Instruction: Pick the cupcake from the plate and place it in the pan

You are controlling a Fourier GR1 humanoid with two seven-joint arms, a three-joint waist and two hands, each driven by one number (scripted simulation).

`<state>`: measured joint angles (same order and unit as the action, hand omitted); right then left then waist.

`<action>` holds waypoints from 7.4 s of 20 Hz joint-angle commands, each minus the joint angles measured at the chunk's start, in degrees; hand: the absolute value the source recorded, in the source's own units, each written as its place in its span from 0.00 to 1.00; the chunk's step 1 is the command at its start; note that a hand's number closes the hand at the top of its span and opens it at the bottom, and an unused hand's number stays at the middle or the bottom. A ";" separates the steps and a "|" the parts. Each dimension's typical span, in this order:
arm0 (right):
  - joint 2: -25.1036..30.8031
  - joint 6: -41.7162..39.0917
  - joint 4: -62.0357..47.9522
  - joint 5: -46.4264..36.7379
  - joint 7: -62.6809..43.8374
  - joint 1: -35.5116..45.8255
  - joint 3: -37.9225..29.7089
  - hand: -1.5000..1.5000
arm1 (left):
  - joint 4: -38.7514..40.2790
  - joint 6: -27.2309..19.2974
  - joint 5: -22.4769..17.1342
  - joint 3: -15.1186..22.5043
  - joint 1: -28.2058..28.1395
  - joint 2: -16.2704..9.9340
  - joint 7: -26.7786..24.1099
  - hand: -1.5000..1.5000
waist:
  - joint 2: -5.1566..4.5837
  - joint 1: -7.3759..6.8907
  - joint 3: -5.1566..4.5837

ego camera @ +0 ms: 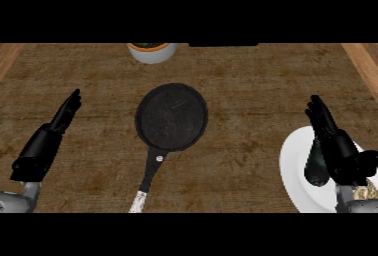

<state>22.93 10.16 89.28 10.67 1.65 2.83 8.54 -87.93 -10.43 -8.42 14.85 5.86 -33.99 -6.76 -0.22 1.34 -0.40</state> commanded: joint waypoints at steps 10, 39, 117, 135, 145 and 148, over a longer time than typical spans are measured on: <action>9.51 7.05 -0.88 0.02 4.13 -7.03 -21.89 1.00 | 12.05 -6.85 -4.23 -9.01 -5.47 0.47 13.59 0.50 | 0.37 3.84 0.51; 40.04 -20.67 25.86 -12.14 -26.38 -27.40 -21.29 0.00 | 14.76 -3.13 -1.28 -9.51 3.27 2.64 19.15 0.50 | -0.15 -2.59 0.32; 0.05 -15.36 17.24 -61.29 0.92 -3.41 -6.36 1.00 | 12.17 7.34 13.78 -24.34 -0.49 13.56 19.72 0.50 | 0.64 -0.95 0.44; -21.87 -18.36 1.84 -61.44 -15.14 25.62 -0.02 1.00 | 15.62 7.15 16.19 -24.40 3.57 15.60 18.91 0.50 | -0.15 -1.97 0.35; -22.90 -0.74 -31.75 -52.27 -15.26 42.62 4.89 1.00 | 12.99 6.85 17.48 -22.92 4.80 16.90 21.95 0.50 | -0.27 -3.18 0.41; -22.92 7.82 -42.25 -48.01 -12.12 44.34 8.48 1.00 | 14.71 10.10 15.33 -24.55 5.20 14.95 20.49 0.50 | -0.52 -3.99 0.41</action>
<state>0.27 10.85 59.21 -41.66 -12.88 42.60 14.31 -74.69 -1.67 7.61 -9.28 9.51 -18.59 14.04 -0.51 -2.07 0.01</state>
